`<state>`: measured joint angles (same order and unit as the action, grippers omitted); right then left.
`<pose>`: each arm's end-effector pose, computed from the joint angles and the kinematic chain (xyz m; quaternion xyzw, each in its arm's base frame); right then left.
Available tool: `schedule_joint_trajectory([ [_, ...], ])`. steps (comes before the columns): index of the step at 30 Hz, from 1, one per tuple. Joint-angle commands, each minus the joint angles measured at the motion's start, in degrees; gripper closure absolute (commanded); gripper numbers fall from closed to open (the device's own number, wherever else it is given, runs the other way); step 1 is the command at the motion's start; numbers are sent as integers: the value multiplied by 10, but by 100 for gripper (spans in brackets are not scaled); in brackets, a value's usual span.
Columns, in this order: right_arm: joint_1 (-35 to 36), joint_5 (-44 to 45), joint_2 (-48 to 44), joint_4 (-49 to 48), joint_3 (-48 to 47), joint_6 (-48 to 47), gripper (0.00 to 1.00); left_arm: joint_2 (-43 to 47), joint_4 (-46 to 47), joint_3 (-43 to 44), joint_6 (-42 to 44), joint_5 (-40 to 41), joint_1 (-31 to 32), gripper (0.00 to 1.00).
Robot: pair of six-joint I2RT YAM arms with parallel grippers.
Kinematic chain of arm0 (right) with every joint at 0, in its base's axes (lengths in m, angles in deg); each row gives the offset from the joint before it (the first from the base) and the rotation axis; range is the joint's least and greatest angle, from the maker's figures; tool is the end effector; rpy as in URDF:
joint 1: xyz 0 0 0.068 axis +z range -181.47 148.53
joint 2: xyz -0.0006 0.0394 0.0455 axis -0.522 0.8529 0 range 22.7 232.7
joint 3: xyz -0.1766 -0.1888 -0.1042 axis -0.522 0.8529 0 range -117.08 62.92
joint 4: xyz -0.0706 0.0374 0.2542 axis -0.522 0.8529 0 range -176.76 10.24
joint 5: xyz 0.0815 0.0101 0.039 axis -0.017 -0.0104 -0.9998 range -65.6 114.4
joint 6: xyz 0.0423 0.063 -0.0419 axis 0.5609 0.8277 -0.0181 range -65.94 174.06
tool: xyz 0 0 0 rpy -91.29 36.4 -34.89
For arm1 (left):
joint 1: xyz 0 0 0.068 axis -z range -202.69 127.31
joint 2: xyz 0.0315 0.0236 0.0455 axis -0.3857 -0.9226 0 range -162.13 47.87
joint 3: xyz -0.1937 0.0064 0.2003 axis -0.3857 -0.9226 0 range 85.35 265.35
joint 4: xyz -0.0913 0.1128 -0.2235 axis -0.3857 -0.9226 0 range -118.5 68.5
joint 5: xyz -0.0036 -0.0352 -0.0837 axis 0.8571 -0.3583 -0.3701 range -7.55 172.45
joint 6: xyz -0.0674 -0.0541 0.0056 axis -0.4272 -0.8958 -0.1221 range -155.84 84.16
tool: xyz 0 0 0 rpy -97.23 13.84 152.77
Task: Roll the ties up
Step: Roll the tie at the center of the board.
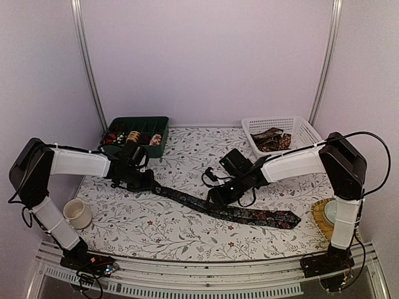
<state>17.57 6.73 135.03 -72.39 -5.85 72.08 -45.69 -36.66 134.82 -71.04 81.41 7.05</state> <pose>0.2601 0.3350 0.1097 -0.2949 0.9037 0.2738 0.1460 0.2905 -0.1674 0.1226 -0.0436 0.9632 -0.1496 0.2190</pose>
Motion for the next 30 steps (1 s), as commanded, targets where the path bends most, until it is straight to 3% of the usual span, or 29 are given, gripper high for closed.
schedule_joint_trajectory([
  [1,-1,89,-36,57,10,11,38,-1,-16,19,15,-5,-6,100],
  [10,14,87,-1,56,-20,-9,38,-11,-10,24,-15,22,-1,100],
  [16,15,76,11,53,-22,-12,38,-19,-63,64,-13,122,46,100],
  [30,14,49,20,51,-22,-18,39,-138,-234,198,4,386,164,100],
])
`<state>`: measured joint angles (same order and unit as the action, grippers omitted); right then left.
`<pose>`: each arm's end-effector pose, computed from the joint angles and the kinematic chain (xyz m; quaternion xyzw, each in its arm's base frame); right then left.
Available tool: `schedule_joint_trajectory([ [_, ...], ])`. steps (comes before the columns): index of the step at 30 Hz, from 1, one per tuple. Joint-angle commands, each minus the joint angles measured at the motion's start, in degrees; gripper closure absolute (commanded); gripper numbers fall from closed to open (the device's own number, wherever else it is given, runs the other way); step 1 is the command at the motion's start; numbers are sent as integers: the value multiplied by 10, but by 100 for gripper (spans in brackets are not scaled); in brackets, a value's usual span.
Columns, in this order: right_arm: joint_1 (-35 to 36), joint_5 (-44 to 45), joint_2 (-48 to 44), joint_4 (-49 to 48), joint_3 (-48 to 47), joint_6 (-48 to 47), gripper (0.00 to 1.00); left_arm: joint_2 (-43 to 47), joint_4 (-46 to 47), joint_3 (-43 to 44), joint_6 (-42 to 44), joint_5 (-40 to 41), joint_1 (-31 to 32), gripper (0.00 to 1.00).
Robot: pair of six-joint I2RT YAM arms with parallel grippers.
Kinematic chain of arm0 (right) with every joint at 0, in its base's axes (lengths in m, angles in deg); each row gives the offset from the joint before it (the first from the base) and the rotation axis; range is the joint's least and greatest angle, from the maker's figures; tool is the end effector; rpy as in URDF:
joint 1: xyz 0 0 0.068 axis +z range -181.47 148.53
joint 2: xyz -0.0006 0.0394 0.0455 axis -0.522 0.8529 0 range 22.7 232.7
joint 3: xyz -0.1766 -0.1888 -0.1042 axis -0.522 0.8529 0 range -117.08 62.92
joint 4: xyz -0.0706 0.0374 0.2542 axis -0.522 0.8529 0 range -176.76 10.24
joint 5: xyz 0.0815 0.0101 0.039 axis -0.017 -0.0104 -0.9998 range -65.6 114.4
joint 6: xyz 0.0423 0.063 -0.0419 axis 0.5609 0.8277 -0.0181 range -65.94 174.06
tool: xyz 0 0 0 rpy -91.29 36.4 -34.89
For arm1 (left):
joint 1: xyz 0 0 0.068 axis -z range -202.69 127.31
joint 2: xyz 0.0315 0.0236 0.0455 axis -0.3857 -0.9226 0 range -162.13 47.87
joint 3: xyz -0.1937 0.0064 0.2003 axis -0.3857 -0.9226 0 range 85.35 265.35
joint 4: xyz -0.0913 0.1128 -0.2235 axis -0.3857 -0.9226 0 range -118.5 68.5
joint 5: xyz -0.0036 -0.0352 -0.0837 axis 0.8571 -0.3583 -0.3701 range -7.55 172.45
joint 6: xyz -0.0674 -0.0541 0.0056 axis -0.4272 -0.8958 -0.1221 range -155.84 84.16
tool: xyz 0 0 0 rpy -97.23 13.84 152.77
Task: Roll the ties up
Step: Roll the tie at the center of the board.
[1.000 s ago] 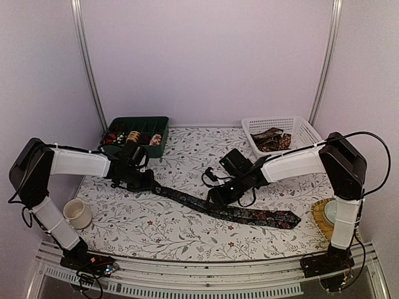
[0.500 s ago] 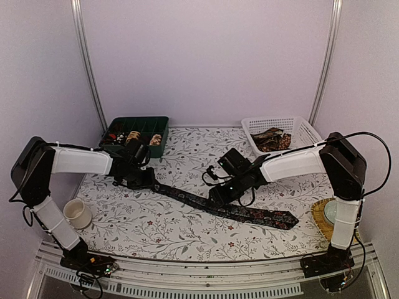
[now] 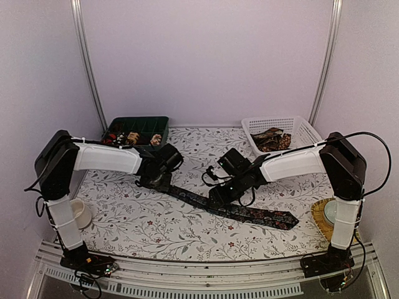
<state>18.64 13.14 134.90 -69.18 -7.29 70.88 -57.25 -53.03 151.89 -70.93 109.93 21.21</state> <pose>0.2604 0.3347 0.1120 -0.2998 0.9127 0.2230 0.1657 0.2925 -0.2323 0.1316 0.0326 0.9571 0.0739 0.2783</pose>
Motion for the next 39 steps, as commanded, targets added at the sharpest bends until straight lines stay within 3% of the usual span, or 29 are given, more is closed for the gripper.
schedule_joint_trajectory([
  [1,4,-17,22,18,-8,-6,39,-27,-78,32,2,113,26,100],
  [12,4,-32,26,15,-8,-8,39,-70,-121,58,-6,198,58,100],
  [21,4,-41,27,10,-8,-6,39,-90,-73,24,-2,211,66,100],
  [39,3,-66,33,3,-8,0,39,-81,13,-16,46,184,84,81],
])
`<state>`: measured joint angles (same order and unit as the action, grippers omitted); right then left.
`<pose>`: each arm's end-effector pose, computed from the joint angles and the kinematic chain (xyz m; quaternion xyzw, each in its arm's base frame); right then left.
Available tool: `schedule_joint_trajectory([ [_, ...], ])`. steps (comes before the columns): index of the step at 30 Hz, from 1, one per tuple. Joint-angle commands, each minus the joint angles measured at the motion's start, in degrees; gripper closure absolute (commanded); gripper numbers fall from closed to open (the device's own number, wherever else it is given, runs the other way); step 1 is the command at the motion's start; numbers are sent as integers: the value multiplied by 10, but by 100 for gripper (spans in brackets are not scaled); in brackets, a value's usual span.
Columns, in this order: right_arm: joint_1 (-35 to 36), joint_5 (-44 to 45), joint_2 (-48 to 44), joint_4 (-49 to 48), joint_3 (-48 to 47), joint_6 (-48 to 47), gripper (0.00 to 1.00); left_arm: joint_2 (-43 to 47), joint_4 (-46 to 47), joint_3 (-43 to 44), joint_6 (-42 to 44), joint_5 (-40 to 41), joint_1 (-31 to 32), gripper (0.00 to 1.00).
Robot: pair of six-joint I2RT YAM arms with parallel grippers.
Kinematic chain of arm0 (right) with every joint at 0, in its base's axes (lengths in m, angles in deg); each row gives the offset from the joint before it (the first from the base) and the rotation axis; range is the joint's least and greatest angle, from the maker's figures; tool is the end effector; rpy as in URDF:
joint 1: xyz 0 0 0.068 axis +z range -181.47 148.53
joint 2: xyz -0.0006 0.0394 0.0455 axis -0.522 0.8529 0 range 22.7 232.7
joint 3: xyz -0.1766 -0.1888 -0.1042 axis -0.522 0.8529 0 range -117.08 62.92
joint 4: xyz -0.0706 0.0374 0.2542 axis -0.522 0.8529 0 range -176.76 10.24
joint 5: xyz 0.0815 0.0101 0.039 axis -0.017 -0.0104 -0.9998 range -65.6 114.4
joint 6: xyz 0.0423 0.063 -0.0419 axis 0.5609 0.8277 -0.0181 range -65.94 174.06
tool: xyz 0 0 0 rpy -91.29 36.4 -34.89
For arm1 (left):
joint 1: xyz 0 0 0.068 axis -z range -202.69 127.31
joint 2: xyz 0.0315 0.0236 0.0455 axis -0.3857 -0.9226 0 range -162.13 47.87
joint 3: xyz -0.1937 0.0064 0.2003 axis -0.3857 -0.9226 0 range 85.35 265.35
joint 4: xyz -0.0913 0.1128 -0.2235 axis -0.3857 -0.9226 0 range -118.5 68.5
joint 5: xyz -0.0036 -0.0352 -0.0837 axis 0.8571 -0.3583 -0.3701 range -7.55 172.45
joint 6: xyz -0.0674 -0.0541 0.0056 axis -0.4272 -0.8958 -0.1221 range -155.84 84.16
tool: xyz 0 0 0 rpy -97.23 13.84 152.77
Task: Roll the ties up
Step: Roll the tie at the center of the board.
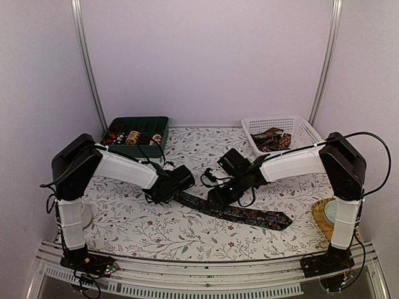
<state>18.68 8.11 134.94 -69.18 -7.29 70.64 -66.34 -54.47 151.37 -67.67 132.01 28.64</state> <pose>0.2547 0.3385 0.1131 -0.3115 0.9039 0.2569 0.1415 0.2714 -0.2456 0.0911 0.1214 0.8976 0.2662 0.3297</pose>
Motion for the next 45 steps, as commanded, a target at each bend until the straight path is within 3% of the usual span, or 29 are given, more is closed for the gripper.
schedule_joint_trajectory([
  [1,2,-16,32,3,-8,3,39,10,28,-11,15,-39,10,80],
  [8,-12,-28,25,2,-8,6,35,48,61,-31,34,-67,11,68],
  [22,-49,-38,-7,12,-46,-6,29,98,93,-48,65,-107,11,58],
  [32,-63,-96,-12,-12,-93,32,27,204,122,-79,72,-170,1,31],
  [37,-63,-142,5,-54,-128,85,29,305,155,-127,46,-275,-69,25],
  [45,-31,-169,83,-131,-229,195,33,369,244,-236,14,-508,-254,31],
])
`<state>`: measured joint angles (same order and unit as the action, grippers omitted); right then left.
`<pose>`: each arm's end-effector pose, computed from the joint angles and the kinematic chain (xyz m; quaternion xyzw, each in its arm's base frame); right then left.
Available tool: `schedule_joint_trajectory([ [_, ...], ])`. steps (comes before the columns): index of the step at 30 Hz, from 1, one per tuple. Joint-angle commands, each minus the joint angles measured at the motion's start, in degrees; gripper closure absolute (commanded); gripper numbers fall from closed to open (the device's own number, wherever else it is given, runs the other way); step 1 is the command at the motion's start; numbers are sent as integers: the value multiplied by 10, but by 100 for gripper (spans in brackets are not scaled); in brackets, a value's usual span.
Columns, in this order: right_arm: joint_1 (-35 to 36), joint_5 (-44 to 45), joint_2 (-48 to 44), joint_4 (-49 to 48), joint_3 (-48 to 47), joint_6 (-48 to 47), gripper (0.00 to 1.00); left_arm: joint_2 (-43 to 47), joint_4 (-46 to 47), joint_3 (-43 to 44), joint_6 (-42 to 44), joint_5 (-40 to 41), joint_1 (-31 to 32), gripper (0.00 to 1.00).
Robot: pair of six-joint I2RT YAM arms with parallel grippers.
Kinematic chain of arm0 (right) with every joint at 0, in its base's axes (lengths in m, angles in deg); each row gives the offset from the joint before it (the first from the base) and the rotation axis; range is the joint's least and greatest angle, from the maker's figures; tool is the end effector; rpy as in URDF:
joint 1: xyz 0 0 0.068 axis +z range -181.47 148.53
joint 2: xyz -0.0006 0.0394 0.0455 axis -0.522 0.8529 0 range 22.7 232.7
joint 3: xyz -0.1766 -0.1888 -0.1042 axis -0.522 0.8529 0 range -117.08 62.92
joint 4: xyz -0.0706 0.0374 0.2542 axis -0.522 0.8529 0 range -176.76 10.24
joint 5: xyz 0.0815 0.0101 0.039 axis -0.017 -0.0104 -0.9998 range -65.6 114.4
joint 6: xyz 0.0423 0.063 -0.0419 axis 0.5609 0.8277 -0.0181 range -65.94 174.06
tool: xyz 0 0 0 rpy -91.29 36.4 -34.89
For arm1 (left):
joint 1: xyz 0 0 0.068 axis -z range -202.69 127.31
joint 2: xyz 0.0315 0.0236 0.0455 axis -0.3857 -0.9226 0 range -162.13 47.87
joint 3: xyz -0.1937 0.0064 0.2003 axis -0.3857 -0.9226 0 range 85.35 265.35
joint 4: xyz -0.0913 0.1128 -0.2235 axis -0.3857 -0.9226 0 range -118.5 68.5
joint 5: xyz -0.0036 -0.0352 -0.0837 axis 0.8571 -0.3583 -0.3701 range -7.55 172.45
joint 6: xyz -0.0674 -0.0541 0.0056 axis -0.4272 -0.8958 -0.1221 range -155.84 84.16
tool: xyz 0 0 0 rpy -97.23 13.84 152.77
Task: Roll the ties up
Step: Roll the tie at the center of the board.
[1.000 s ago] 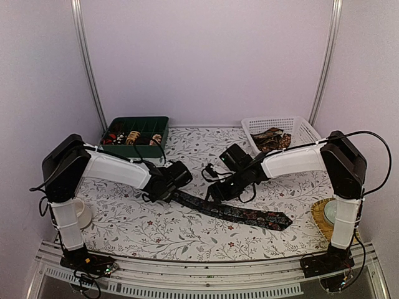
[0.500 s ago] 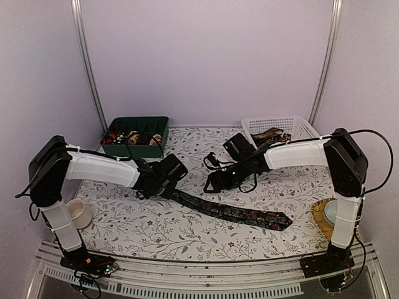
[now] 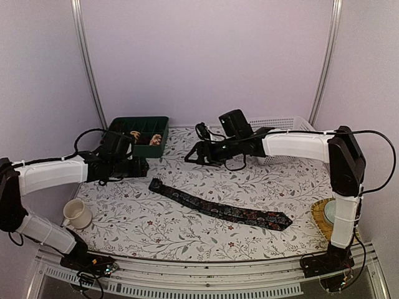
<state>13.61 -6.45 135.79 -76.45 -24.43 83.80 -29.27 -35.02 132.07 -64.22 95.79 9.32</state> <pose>0.3187 0.3750 0.2250 -0.2343 0.8353 0.4539 0.2033 0.2749 -0.1508 0.1988 -0.0165 0.9151 -0.1030 0.3896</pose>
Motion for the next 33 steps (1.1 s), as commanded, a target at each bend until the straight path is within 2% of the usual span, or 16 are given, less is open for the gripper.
schedule_joint_trajectory([
  [1,25,-33,91,-62,-76,69,34,-8,62,-52,-23,-163,-78,33],
  [4,43,-50,145,-75,-130,87,38,-37,98,-71,-31,-232,-114,37],
  [8,52,-59,205,-72,-185,114,41,-82,128,-69,-30,-277,-132,40],
  [17,56,-83,300,-85,-218,175,41,-165,160,-51,-32,-318,-143,41],
  [27,58,-101,364,-107,-265,223,45,-177,202,-62,-40,-347,-145,46],
  [33,57,-84,384,-105,-284,233,48,-189,212,-66,-41,-357,-145,52],
])
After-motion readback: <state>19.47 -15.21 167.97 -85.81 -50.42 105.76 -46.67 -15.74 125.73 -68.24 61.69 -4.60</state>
